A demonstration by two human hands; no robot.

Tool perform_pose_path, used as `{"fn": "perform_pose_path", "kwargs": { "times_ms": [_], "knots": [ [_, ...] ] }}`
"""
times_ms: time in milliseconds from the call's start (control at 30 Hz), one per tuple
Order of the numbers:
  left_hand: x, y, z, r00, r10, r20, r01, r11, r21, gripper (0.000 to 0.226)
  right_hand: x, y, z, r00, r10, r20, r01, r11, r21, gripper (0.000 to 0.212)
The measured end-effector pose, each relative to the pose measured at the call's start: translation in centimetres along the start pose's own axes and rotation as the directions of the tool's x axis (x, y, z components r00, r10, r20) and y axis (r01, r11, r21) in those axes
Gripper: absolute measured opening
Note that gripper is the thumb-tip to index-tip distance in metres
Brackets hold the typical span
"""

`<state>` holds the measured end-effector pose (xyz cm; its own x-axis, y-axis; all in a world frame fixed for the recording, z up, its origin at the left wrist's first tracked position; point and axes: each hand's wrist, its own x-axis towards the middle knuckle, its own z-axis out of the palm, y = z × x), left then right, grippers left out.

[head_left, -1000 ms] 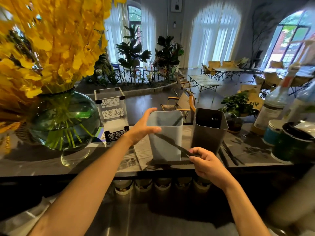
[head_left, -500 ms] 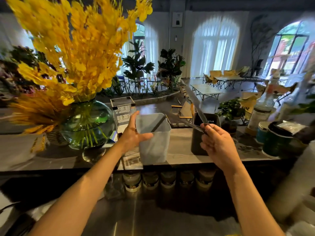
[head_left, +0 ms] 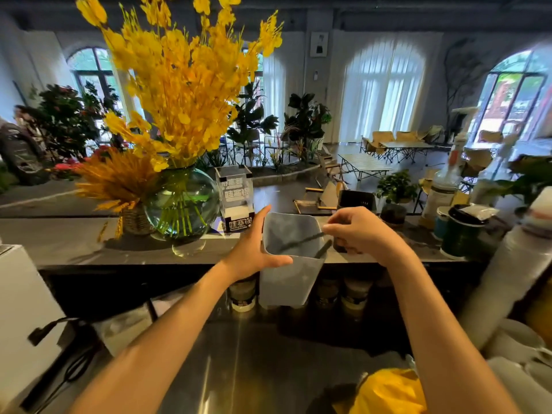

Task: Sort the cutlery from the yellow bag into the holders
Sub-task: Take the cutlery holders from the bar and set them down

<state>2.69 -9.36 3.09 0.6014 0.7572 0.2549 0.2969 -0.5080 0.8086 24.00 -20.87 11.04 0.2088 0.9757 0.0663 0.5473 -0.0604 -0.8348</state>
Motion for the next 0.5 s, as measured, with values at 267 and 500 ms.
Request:
{"fn": "perform_pose_path", "kwargs": {
  "times_ms": [267, 500],
  "knots": [
    [-4.0, 0.6, 0.9, 1.0, -0.013, 0.018, 0.015, 0.997, -0.07, 0.125, -1.5, -0.4, 3.4, 0.954, -0.198, -0.225, 0.2, 0.98, -0.013, 0.024],
    [-7.3, -2.1, 0.7, 0.984, -0.171, -0.056, 0.145, 0.936, -0.321, 0.119, -1.7, 2.4, 8.4, 0.977, 0.179, -0.117, -0.1, 0.866, 0.491, 0.054]
  ]
}}
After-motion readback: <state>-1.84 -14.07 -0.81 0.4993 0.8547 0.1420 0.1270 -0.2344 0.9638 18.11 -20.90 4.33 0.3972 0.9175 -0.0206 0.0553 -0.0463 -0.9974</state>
